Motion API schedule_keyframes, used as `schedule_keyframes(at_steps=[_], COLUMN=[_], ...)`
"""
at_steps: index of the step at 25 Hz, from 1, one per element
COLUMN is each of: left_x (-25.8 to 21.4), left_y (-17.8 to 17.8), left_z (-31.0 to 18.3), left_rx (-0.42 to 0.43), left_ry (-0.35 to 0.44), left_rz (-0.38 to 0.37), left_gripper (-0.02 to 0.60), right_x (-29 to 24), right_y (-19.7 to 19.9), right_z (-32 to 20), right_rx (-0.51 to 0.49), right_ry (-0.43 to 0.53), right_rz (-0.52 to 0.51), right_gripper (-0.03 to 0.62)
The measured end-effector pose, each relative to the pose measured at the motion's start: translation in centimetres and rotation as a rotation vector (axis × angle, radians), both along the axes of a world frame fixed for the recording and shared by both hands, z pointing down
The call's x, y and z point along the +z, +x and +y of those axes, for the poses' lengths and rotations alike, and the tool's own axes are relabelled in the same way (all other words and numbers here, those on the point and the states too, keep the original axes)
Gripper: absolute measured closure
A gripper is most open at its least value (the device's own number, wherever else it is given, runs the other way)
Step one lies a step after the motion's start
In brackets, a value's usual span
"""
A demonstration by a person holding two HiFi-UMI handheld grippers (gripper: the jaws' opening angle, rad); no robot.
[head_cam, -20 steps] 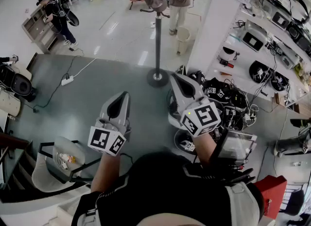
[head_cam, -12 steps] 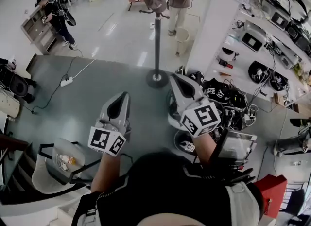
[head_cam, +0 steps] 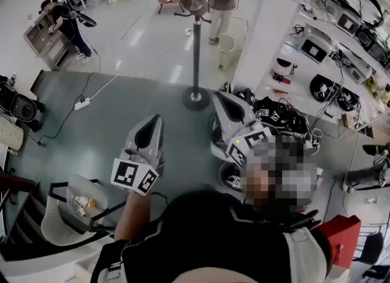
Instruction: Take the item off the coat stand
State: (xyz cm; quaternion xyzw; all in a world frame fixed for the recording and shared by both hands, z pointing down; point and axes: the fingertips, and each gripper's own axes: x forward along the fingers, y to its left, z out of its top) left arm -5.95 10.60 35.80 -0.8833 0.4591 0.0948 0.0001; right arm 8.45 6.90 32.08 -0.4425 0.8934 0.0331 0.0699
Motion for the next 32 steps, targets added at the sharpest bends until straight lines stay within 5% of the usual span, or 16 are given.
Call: schedule_keyframes(at_steps=[22, 32], left_x=[0.2, 0.0], left_y=[-6.0, -6.3], left_z=[3.0, 0.4], left_rx=[0.044, 0.011], left_ry=[0.022, 0.021], left_rz=[0.032, 0.014], left_gripper=[0.568, 0.568], right_x=[-0.1, -0.3], right_y=[-5.3, -5.6], right_z=[4.0, 0.4], right_rx=[0.059, 0.023], right_ry=[0.011, 0.018], right_rz=[0.012, -0.016], right_gripper=[0.585, 0.585])
